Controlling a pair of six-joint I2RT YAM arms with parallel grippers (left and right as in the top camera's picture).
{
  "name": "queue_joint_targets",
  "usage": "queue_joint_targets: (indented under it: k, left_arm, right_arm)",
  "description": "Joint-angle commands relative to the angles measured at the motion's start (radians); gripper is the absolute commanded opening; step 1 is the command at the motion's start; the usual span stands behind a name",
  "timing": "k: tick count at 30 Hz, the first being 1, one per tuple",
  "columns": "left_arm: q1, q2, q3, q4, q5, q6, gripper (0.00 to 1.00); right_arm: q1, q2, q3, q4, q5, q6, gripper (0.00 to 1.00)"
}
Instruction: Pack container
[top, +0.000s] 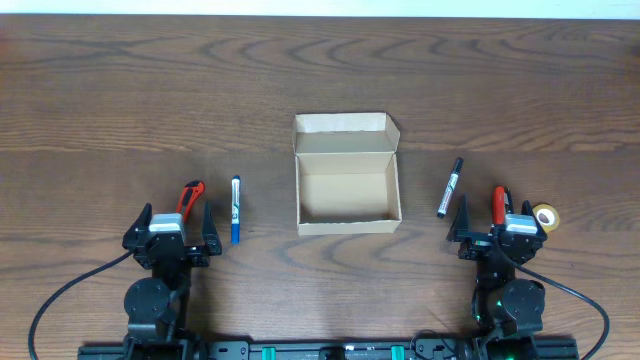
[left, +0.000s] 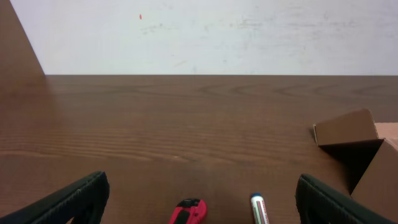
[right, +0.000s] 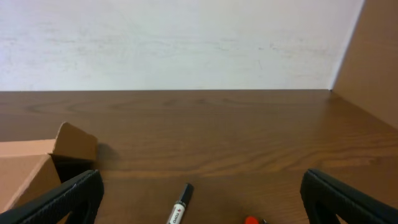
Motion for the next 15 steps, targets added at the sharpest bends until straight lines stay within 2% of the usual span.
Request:
queue_joint_targets:
  k: [1,11,15]
  left_arm:
    - [0.007,-0.009,-0.036,-0.011,0.018,-0.011,0.95]
    - [0.007,-0.009,-0.036,-0.011,0.018,-0.011,0.95]
    - [0.007,-0.009,-0.036,-0.011,0.018,-0.011,0.95]
  right_arm:
    - [-0.010,-0.006,-0.002,0.007,0.006,0.014,0.99]
    - [-0.010,0.006,0.000,-0.009,-0.012,0.026,0.99]
    - [-0.021,0.104,0.029,-0.017,-0.090,0.062,0.99]
